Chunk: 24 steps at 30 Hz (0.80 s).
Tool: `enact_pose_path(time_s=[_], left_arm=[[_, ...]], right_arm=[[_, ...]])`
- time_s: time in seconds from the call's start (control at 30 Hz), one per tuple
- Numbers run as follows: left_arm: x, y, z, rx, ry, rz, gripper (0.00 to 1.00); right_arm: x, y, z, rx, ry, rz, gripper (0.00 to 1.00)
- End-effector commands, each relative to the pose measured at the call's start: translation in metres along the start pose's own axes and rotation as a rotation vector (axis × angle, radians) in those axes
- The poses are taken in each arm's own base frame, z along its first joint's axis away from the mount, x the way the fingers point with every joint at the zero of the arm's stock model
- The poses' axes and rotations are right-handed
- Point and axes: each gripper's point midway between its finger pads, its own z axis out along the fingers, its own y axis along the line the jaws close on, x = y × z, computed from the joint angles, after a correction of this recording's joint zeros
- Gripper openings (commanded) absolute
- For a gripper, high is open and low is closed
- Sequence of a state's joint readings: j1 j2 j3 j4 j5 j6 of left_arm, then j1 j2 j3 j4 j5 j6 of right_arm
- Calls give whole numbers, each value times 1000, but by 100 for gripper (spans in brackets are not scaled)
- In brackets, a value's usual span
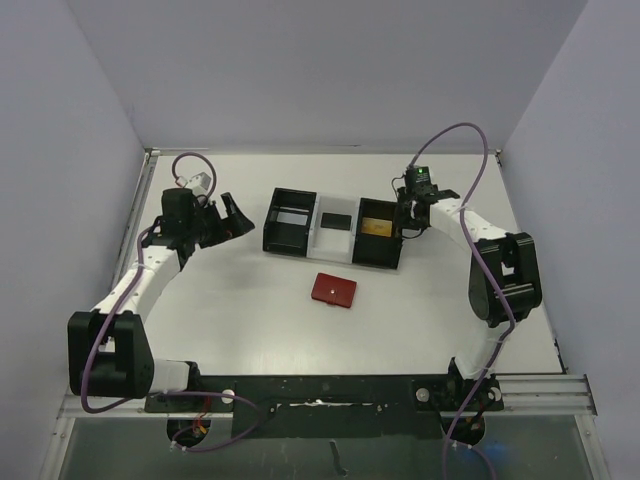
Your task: Take the credit cards out of the card holder
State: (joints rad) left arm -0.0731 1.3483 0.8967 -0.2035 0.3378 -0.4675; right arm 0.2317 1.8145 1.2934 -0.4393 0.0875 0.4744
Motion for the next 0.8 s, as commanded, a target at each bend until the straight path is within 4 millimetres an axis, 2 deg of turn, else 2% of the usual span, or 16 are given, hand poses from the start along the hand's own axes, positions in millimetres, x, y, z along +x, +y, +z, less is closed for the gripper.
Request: enact_pose_path(time_s=[0.0,0.23,0.33,0.4,0.53,0.6,0.7,0.77], left_arm=[[-16,-13,2,51,-55,31,89],[-15,-11,2,45,-53,36,88],[-14,-11,2,45,-54,33,88],[-13,-10,2,45,-58,31,88],[-15,-12,0,48,-66,34,88],[-18,-12,-2,46,-76,40,88],[-21,-15,-5,53,-90,42,88],[-23,-18,-9,61,-106,45,89]], right_arm=[[-37,11,-12,-39,-112,-81,18],[-41,18,-8,-86,-98,-212,17],[-42,12,-5,-69,-68,-202,17],[-40,15,-5,-87,-62,-197,19],[-43,19,-12,-102,-66,-187,28],[-48,18,-18,-98,-83,-179,36],[-57,16,-31,-82,-110,-183,48],[-63,15,-43,-77,-134,-191,53]])
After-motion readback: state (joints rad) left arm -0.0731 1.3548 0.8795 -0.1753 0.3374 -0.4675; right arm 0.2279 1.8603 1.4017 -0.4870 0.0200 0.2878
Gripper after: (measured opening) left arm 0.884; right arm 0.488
